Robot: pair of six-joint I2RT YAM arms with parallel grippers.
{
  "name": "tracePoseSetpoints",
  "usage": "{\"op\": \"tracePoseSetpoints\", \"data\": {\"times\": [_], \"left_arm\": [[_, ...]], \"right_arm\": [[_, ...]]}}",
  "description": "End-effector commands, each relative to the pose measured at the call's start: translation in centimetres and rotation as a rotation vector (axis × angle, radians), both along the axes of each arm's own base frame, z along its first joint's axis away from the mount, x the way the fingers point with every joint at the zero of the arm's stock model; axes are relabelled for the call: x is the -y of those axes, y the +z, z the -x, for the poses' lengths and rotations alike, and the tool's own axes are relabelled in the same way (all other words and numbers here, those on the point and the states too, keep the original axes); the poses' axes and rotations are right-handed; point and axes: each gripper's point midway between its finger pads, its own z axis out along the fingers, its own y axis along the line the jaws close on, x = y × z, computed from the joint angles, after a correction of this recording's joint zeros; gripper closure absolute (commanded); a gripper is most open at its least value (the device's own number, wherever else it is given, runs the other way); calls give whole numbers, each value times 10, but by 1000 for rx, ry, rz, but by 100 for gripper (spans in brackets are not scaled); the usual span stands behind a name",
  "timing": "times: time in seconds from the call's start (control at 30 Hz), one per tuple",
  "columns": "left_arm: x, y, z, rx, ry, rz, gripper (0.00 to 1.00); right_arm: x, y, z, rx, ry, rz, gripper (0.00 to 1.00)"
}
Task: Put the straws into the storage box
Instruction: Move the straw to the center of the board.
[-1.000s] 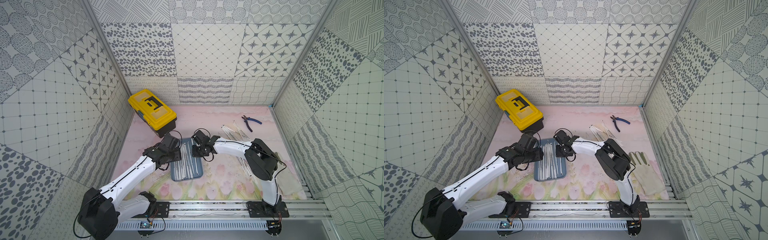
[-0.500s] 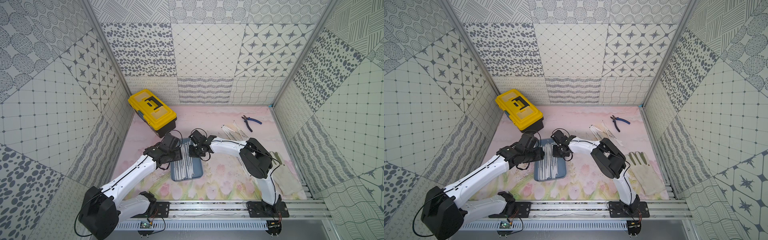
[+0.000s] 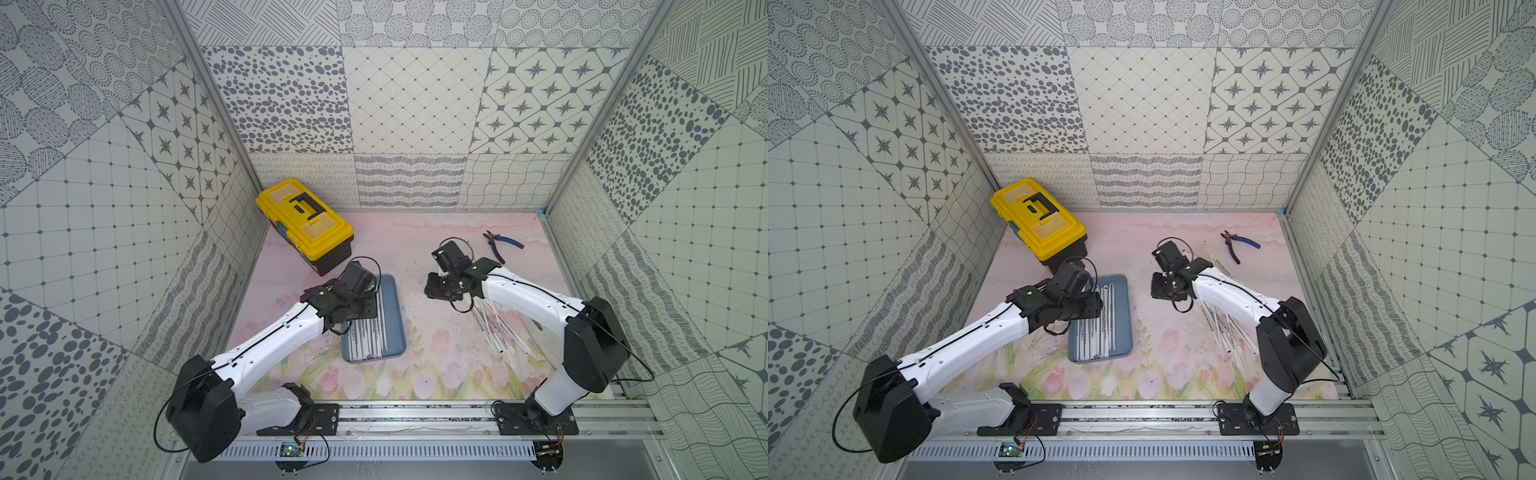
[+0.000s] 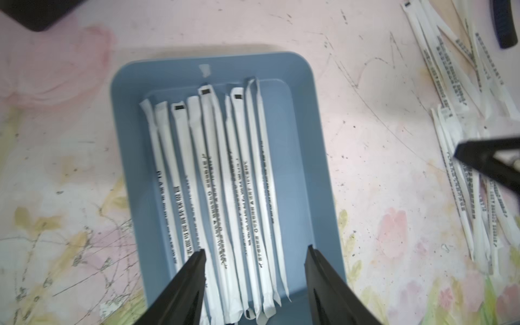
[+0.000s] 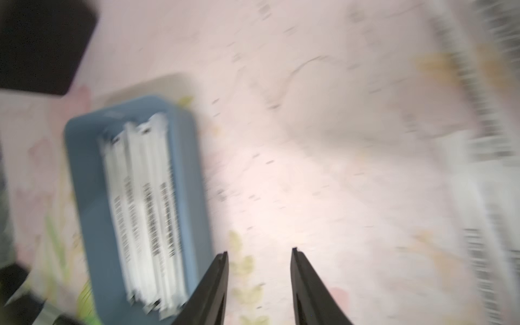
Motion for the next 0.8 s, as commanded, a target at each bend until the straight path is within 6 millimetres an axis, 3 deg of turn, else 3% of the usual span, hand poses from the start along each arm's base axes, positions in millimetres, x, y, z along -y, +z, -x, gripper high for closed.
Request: {"op": "tracePoseSetpoints", "data": {"times": [0.0,0.1,0.2,0.47,0.6,0.77], "left_arm": [[76,-2,4,25,-231,-19,39],[109,-11,10,-2,-300,-16,39],[125,-19,13,-25,-325,-19,39],[116,-24,14,-15,-328,-66,39],[103,-22,11,-10,-303,-84,39],[77,-21,6,-14,-238,-66,39]], "right_arm": [[84,-39,12,-80,-23,337,57],[100,-53,11,-105,-31,379,58],[104,-69,12,-136,-35,372,59],[95,-106,23,-218,-21,326,69],[72,-99,21,-194,15,295,83],[11,-75,8,-121,82,214,87]]}}
